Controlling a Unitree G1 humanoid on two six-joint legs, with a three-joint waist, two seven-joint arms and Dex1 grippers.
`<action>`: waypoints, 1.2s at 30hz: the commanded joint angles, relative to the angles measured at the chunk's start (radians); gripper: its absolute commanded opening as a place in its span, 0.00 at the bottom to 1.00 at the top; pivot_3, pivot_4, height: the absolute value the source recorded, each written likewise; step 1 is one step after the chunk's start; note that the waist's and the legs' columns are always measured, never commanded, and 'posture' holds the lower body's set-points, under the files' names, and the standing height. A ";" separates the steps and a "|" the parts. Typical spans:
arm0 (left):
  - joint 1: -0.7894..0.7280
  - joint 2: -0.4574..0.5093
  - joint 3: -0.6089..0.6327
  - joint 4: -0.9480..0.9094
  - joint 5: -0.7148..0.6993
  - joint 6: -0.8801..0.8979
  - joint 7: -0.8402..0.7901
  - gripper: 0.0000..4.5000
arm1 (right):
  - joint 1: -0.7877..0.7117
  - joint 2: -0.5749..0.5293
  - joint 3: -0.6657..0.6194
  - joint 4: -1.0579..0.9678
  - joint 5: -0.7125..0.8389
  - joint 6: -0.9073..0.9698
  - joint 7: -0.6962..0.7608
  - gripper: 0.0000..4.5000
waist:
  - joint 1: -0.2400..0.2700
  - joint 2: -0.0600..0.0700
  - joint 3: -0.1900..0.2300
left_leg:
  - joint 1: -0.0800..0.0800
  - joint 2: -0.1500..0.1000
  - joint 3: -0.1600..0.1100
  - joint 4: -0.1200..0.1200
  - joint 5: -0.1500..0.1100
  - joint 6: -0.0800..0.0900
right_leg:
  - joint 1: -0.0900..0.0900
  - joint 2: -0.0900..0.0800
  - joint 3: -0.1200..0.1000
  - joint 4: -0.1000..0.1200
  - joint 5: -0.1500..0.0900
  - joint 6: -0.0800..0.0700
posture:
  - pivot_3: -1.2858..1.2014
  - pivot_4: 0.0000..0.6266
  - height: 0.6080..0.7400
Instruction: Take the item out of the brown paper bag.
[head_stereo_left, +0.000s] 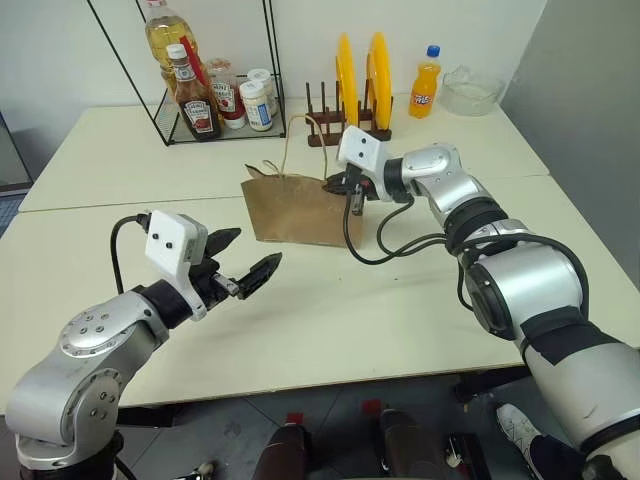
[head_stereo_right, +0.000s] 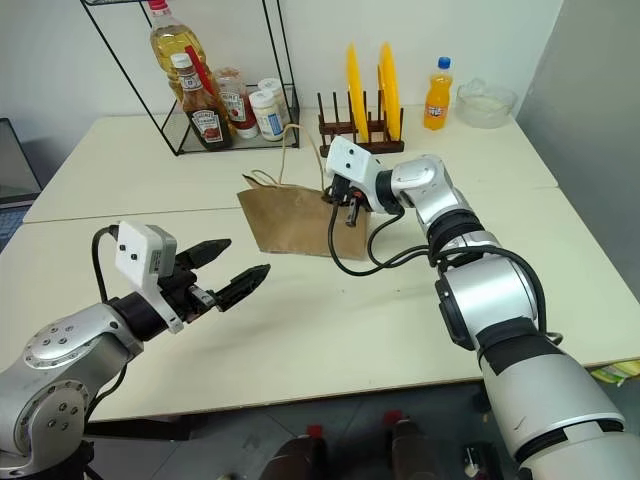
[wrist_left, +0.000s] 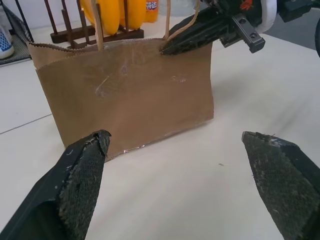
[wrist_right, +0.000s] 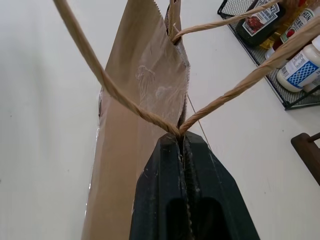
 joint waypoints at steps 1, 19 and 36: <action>-0.013 0.020 0.022 -0.008 -0.022 -0.021 0.003 1.00 | -0.067 0.005 -0.068 -0.027 0.071 -0.003 0.066 0.01 | 0.000 0.000 0.000 | 0.000 0.000 0.000 0.000 0.000 0.000 | 0.000 0.000 0.000 0.000 0.000 0.000 | 0.52 0.24 1.00; -0.014 0.025 -0.005 -0.013 -0.041 -0.030 0.035 1.00 | -0.041 0.053 -0.037 -0.020 0.020 -0.055 0.096 0.01 | 0.001 0.000 0.000 | 0.000 0.000 0.000 0.000 0.000 0.000 | 0.000 0.000 0.000 0.000 0.000 0.000 | 0.52 0.24 1.00; -0.034 0.057 0.005 0.081 -0.039 -0.073 -0.003 1.00 | 0.036 -0.112 -0.100 -0.080 0.092 -0.059 0.182 0.05 | 0.005 0.000 0.000 | 0.000 -0.001 0.000 0.000 0.000 0.000 | 0.001 0.000 0.000 0.000 0.000 0.000 | 0.52 0.24 1.00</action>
